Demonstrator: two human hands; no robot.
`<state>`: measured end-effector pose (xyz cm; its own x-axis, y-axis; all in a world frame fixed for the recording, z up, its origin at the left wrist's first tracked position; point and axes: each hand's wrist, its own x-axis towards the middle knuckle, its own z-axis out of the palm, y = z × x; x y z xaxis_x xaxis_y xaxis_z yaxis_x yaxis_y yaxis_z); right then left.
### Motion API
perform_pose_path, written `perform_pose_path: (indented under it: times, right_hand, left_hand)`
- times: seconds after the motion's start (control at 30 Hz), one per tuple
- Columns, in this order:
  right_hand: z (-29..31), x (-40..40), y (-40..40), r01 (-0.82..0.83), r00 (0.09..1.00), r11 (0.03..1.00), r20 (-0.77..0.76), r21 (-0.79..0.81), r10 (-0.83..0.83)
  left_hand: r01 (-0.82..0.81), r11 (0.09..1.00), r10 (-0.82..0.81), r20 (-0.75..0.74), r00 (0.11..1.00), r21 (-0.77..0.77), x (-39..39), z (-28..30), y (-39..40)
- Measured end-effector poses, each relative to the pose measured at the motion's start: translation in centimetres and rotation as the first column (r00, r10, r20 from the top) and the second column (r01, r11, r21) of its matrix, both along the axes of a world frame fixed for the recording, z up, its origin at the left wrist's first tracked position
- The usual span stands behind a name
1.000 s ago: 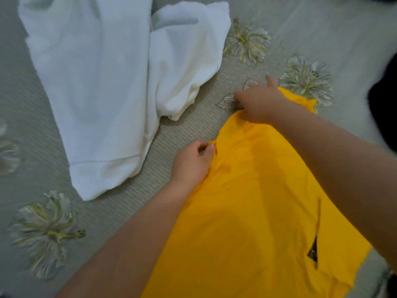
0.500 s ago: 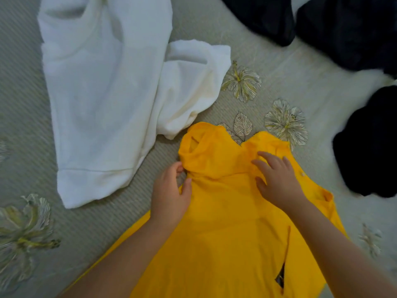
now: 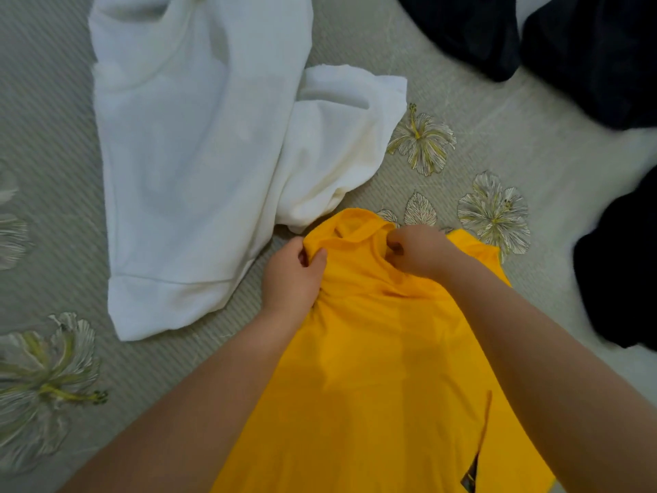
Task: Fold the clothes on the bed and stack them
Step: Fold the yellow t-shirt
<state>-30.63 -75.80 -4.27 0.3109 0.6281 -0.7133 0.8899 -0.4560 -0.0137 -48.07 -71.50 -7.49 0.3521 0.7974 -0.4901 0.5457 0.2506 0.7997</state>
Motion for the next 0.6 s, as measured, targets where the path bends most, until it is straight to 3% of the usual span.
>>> perform_pose_path:
  times: [0.07, 0.17, 0.23, 0.3, 0.4, 0.5, 0.6]
  right_hand:
    - [0.7, 1.0, 0.8, 0.127, 0.992, 0.971, -0.048, 0.202, -0.119]
    - [2.8, 2.3, 2.1, 0.442, 0.896, 0.669, -0.260, 0.598, -0.360]
    - [4.3, 2.5, 1.9, 0.535, 0.844, 0.531, -0.432, 0.657, -0.317]
    - [4.9, 2.1, 0.6, 0.535, 0.840, 0.552, -0.475, 0.640, -0.264]
    - [3.6, 1.6, -2.9, 0.548, 0.826, 0.646, -0.466, 0.532, -0.317]
    - [1.4, 1.5, -6.4, 0.572, 0.810, 0.708, -0.418, 0.414, -0.411]
    - [0.7, 1.5, -8.1, 0.685, 0.725, 0.593, -0.470, 0.423, -0.503]
  left_hand:
    - [-0.017, 0.999, 0.016, 0.028, 0.999, 0.035, -0.4, 0.0, 0.1]
    - [-0.081, 0.994, 0.072, 0.115, 0.991, 0.077, -1.0, 0.2, 0.1]
    - [-0.101, 0.988, 0.078, 0.192, 0.978, 0.114, -1.2, 0.5, -0.1]
    - [-0.088, 0.979, 0.046, 0.221, 0.974, 0.186, -1.3, 0.6, -0.4]
    - [0.024, 0.946, -0.084, 0.172, 0.981, 0.324, -1.5, 0.3, -1.3]
    - [0.132, 0.942, -0.180, 0.133, 0.975, 0.308, -1.8, 0.1, -2.6]
    - [0.232, 0.831, -0.336, 0.124, 0.934, 0.505, -1.3, 1.1, -3.2]
